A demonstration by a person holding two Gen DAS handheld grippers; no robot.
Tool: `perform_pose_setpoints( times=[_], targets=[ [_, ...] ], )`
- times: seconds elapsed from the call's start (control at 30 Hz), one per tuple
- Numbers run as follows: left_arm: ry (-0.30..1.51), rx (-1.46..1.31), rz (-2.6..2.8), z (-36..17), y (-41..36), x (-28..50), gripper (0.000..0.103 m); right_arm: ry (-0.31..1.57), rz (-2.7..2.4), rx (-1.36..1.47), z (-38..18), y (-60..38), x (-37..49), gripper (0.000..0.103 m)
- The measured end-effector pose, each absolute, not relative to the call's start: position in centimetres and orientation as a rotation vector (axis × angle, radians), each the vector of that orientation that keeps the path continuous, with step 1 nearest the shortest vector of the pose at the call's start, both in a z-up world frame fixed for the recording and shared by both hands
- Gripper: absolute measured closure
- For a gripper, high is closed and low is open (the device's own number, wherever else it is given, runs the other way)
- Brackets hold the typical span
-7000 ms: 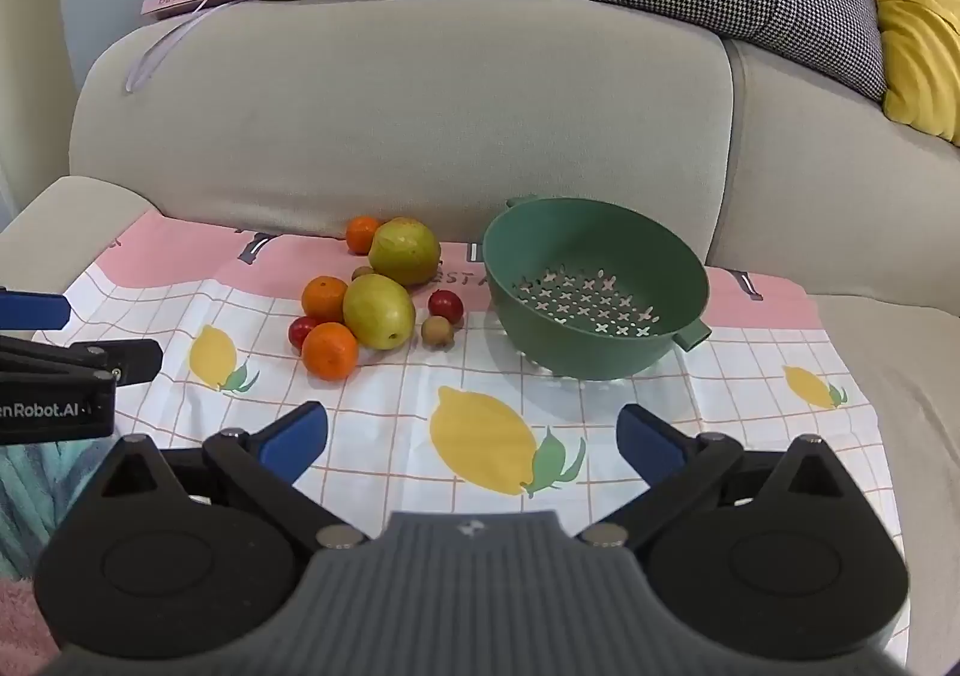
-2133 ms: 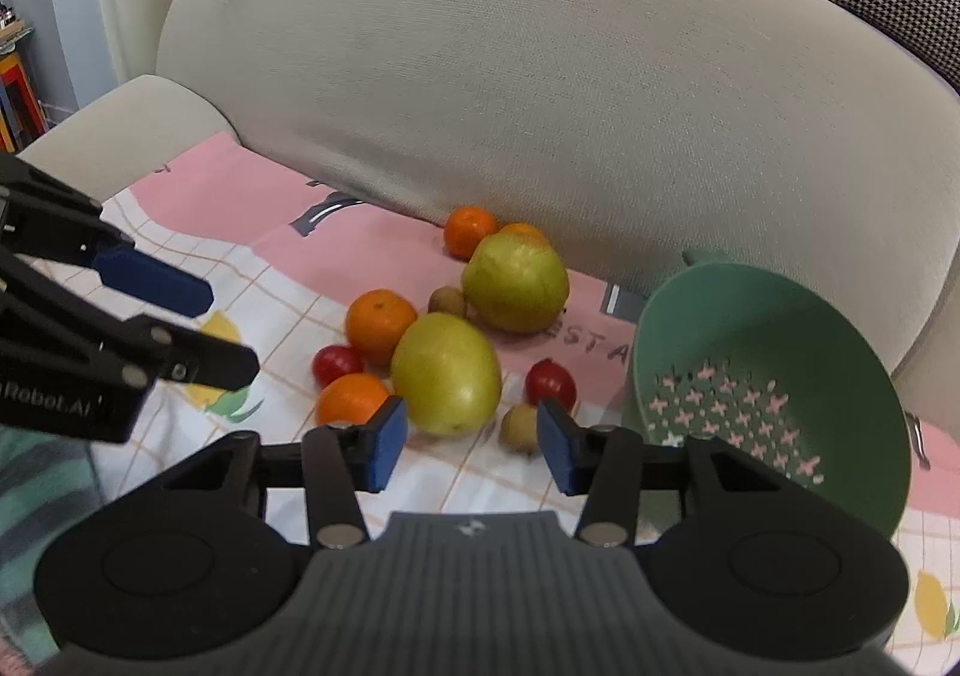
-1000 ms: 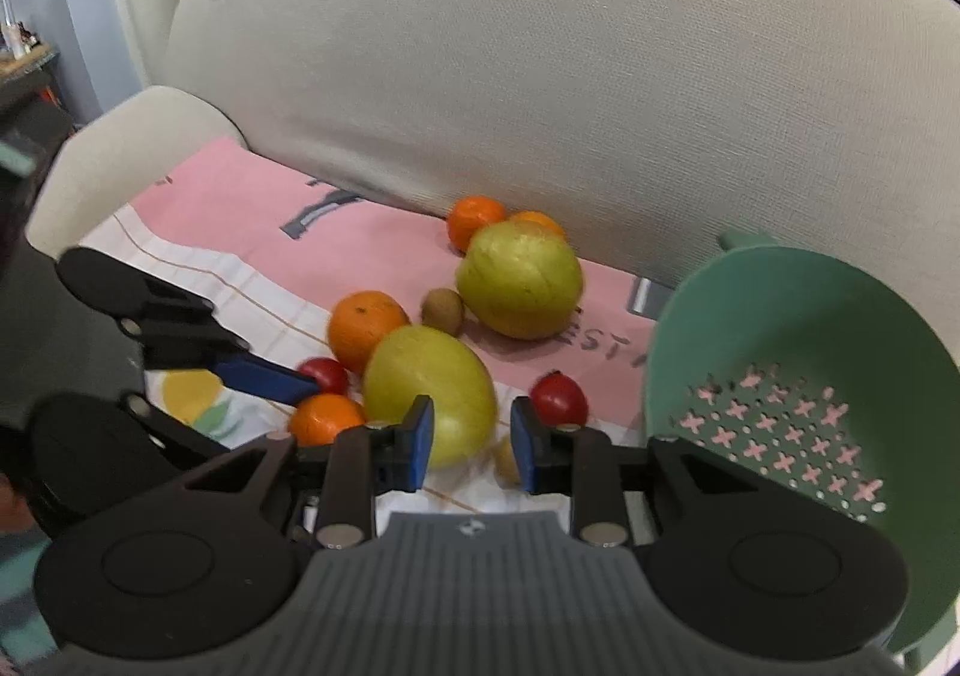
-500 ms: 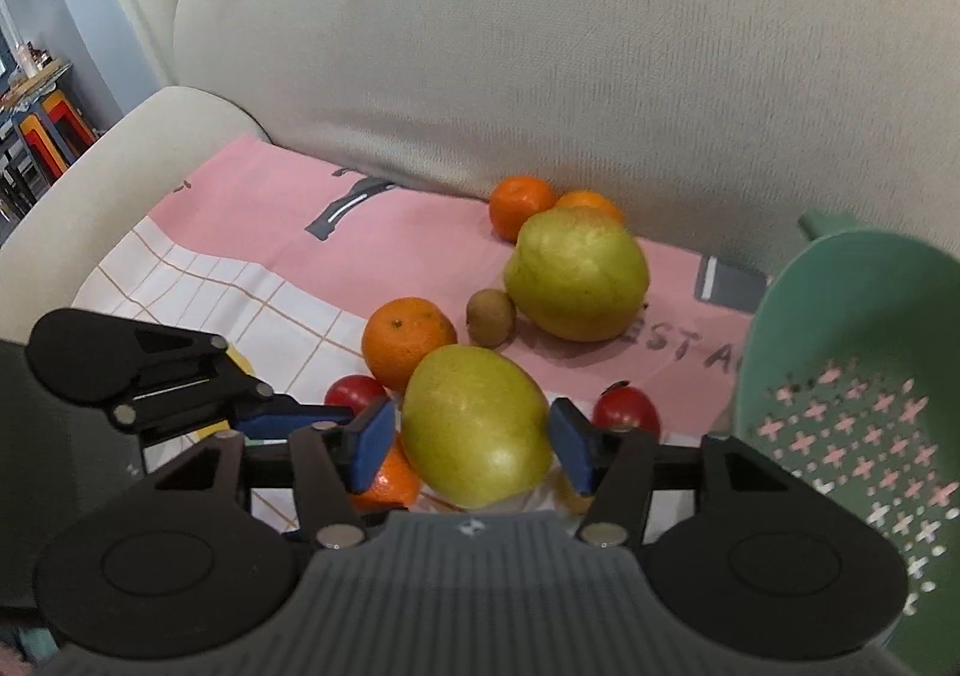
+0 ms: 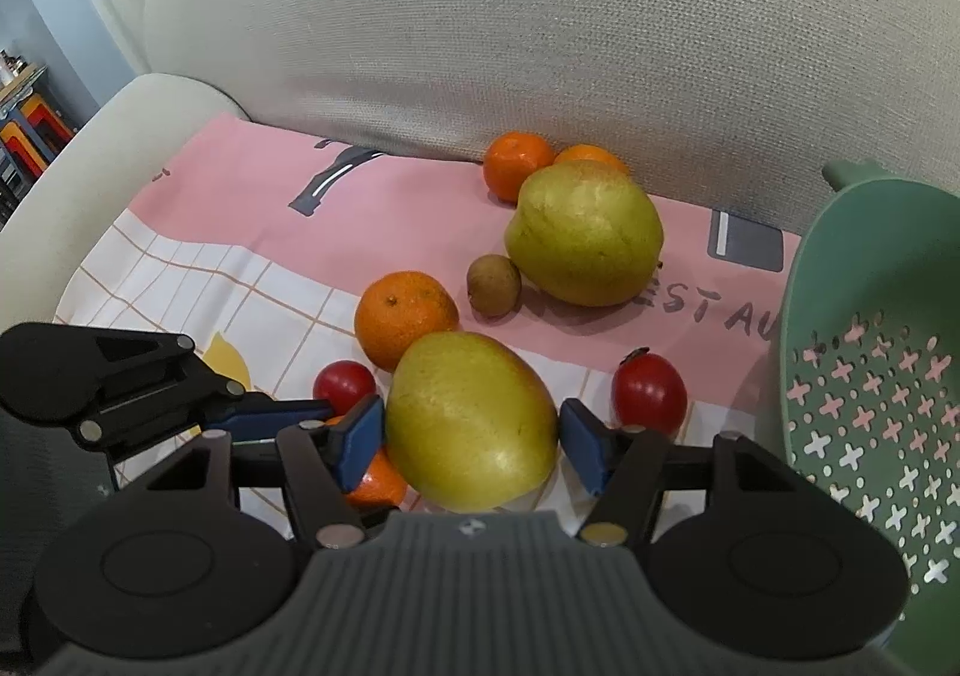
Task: Organize fruits
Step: 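Grasp the large yellow-green pear with the right gripper while the left gripper grasps an orange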
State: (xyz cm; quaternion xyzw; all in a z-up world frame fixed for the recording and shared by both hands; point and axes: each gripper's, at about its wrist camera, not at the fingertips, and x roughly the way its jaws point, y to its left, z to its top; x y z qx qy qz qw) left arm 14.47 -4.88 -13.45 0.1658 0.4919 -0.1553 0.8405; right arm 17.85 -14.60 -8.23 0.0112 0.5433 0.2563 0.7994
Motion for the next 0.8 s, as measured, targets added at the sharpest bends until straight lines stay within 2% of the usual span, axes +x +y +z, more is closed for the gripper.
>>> perform_pose_setpoints(
  times=[0.33,0.8],
  targets=[
    [1.009,0.262,-0.301,-13.1,-4.2,13.8,0.054,1.098,0.469,0.089,-5.3,-16.9,16.0,0.042],
    [0.954,0.139,-0.241,-7.0,-4.0,12.3,0.054,1.002,0.397,0.175,-1.3,-21.6,12.1,0.042]
  ],
)
